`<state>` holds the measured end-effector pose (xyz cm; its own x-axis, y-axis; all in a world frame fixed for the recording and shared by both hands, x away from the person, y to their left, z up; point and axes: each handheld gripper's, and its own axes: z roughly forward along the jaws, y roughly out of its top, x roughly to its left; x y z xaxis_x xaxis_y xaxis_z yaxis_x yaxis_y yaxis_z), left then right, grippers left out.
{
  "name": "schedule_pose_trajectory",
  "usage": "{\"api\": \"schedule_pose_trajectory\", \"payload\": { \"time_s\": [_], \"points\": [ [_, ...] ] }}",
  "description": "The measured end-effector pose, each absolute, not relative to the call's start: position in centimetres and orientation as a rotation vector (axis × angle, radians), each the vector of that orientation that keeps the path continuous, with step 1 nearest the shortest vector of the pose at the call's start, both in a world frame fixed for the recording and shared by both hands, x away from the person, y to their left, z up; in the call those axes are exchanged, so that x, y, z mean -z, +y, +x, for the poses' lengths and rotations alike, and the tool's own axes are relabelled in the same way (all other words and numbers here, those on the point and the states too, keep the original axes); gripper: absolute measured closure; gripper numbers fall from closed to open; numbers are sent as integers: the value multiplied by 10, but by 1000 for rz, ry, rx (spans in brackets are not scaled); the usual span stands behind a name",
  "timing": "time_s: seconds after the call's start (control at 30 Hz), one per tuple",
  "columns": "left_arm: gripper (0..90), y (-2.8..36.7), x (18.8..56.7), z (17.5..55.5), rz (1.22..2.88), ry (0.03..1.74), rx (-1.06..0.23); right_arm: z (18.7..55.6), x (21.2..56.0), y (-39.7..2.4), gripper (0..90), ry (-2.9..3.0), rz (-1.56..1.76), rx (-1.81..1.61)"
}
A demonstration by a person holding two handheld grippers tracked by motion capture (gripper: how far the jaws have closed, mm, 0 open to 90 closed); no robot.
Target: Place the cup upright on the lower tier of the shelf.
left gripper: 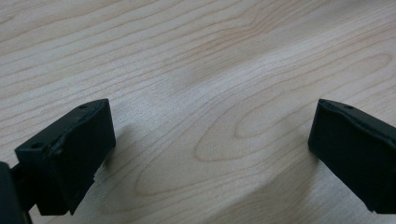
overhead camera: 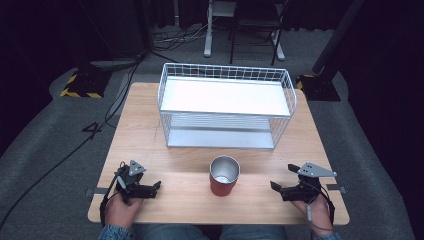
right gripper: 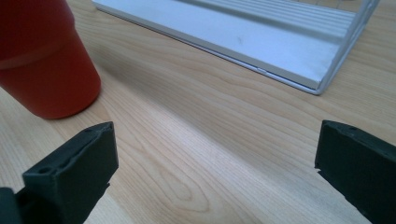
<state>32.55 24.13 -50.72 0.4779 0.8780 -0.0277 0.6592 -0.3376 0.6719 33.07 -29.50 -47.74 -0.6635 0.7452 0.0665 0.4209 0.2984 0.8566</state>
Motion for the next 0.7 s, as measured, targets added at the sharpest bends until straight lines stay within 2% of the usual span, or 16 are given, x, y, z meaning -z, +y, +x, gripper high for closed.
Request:
{"api": "schedule_pose_trajectory", "payload": {
  "time_s": [0.7],
  "points": [
    [9,241,507,326,2107,1264,-455,307,477,-261,0,2234,940,-1393]
  ]
}}
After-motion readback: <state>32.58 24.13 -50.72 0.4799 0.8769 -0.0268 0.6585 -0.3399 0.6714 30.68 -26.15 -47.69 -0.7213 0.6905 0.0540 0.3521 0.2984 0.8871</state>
